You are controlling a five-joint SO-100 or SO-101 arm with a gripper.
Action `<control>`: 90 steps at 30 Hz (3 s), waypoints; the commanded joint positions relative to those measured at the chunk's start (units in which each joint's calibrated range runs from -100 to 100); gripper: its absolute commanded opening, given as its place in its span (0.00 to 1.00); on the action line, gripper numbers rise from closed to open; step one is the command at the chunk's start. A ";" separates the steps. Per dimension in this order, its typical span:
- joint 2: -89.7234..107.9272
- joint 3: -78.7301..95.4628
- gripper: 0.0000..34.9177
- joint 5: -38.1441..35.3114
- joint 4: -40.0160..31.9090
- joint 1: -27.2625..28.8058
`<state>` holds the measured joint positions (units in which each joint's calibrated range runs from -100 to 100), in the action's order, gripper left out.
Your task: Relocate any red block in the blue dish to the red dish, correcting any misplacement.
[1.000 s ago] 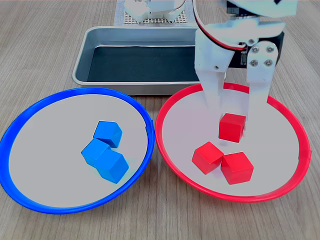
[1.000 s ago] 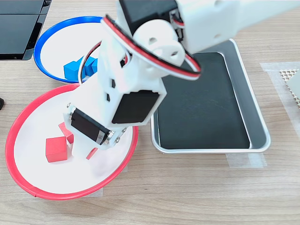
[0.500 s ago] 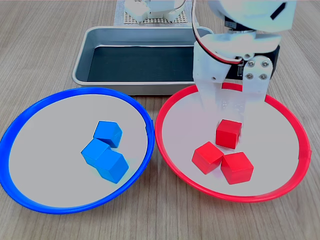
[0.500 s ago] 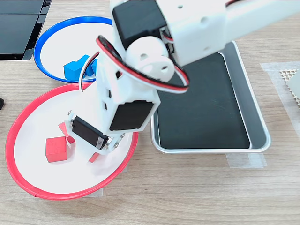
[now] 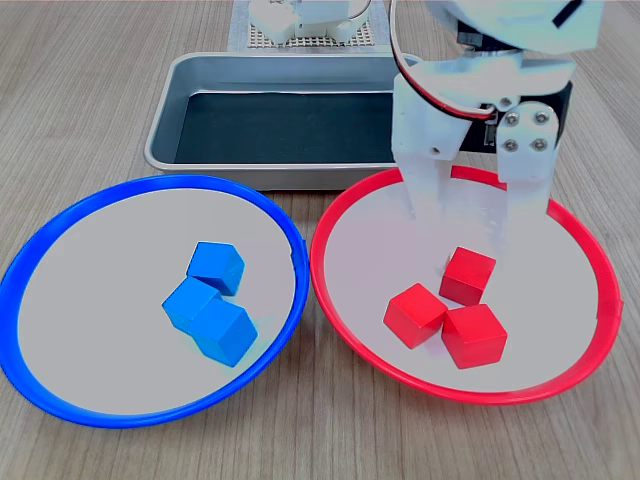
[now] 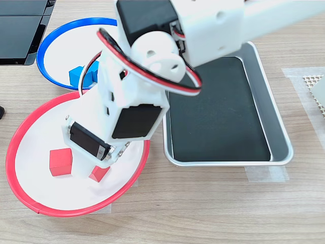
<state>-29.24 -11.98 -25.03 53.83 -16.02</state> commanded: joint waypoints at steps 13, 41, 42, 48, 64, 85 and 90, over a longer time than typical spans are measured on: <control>31.25 22.31 0.13 3.81 -12.52 7.59; 104.08 98.60 0.01 23.05 -19.12 15.59; 105.45 99.78 0.01 23.10 -18.63 15.59; 111.76 104.70 0.01 23.54 -16.48 15.22; 122.08 111.98 0.01 24.52 -13.51 15.88; 127.02 111.98 0.01 26.08 -8.23 15.03; 128.22 111.98 0.01 26.37 -6.74 14.94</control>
<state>98.29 100.00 1.10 46.57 -0.62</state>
